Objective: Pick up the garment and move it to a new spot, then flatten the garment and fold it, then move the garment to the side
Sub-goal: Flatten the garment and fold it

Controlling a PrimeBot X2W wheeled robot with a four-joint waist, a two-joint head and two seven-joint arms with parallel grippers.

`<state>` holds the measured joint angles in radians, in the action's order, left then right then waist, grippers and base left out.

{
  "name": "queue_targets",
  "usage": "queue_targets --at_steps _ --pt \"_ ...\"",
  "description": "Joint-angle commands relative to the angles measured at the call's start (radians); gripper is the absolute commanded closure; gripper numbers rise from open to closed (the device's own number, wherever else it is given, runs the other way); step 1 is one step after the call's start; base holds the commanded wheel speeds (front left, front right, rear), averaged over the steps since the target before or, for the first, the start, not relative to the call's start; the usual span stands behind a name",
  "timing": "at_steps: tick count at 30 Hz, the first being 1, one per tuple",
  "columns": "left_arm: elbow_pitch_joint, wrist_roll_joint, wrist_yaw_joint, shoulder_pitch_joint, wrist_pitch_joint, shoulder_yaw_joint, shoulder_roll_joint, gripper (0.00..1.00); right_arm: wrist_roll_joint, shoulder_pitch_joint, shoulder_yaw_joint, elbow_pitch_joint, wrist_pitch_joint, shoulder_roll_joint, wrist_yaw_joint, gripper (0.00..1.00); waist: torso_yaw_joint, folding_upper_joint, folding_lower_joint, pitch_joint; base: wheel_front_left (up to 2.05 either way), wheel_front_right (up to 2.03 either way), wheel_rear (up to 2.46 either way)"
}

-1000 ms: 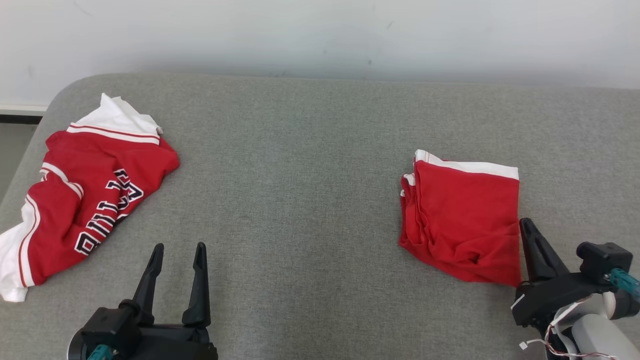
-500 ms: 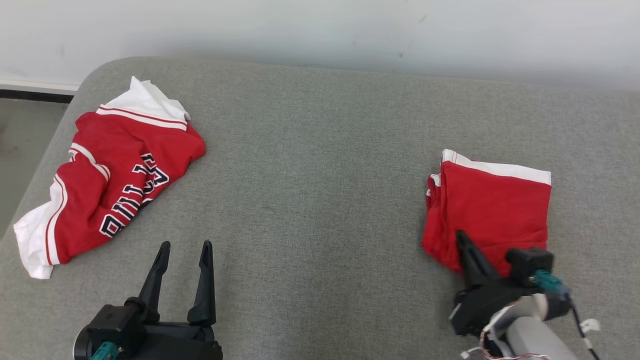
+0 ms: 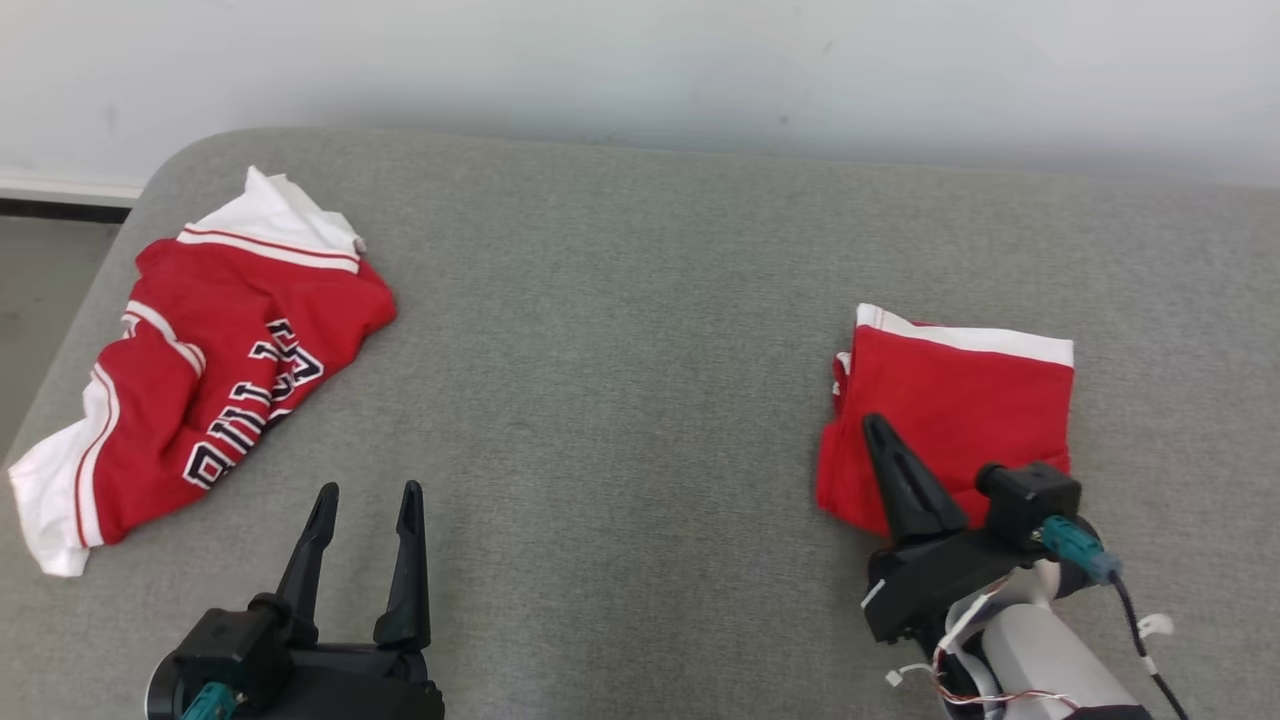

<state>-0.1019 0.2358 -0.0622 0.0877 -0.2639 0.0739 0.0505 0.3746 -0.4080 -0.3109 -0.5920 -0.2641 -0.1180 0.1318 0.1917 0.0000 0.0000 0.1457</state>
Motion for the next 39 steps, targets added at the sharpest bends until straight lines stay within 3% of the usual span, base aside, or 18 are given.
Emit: queue_targets --at_steps 1,11,20,21,22,23,24,25,26,39 --pt "-0.001 -0.009 -0.004 -0.006 -0.001 -0.005 0.000 0.00 -0.007 0.020 0.008 0.025 0.000 -0.015 -0.002 1.00 -0.028 0.0000 0.0000 -0.013 0.00 0.00 0.00" --pt "-0.010 -0.041 -0.019 -0.016 -0.001 -0.029 0.000 0.00 -0.034 0.119 0.103 0.211 0.000 -0.088 -0.002 1.00 -0.121 0.0000 0.0000 -0.057 0.00 0.00 0.00" --pt "-0.015 -0.056 -0.029 -0.057 -0.001 -0.069 0.000 0.00 -0.064 0.249 0.215 0.317 0.000 -0.087 -0.002 1.00 -0.183 0.0000 0.0000 -0.109 0.00 0.00 0.00" --pt "-0.015 -0.058 -0.031 -0.063 -0.001 -0.075 0.000 0.00 -0.068 0.265 0.220 0.325 0.000 -0.084 -0.002 0.94 -0.188 0.0000 0.0000 -0.115 0.00 0.00 0.00" --pt "-0.015 -0.060 -0.033 -0.068 -0.001 -0.079 0.000 0.00 -0.073 0.279 0.224 0.334 0.000 -0.083 -0.002 0.71 -0.192 0.0000 0.0000 -0.118 0.00 0.00 0.00" --pt "-0.014 -0.062 -0.032 -0.073 -0.001 -0.086 0.000 0.00 -0.076 0.293 0.224 0.343 0.000 -0.081 -0.002 0.60 -0.196 0.0000 0.0000 -0.122 0.00 0.00 0.00" --pt "-0.015 -0.067 -0.034 -0.078 -0.001 -0.091 0.000 0.00 -0.081 0.305 0.227 0.351 0.000 -0.080 -0.002 0.43 -0.199 0.0000 0.0000 -0.125 0.00 0.00 0.00" --pt "-0.015 -0.071 -0.036 -0.083 -0.001 -0.096 0.000 0.00 -0.088 0.318 0.227 0.358 0.000 -0.077 -0.002 0.09 -0.203 0.0000 0.0000 -0.129 0.00 0.00 0.00" --pt "-0.014 -0.072 -0.039 -0.086 -0.001 -0.101 0.000 0.00 -0.093 0.331 0.229 0.367 0.000 -0.075 -0.002 0.00 -0.205 0.0000 0.0000 -0.131 0.00 0.00 0.00" --pt "-0.012 -0.107 -0.050 -0.126 -0.001 -0.123 0.000 0.00 -0.118 0.448 0.275 0.418 0.000 -0.030 -0.002 0.00 -0.188 0.0000 0.0000 -0.157 0.00 0.00 0.00"
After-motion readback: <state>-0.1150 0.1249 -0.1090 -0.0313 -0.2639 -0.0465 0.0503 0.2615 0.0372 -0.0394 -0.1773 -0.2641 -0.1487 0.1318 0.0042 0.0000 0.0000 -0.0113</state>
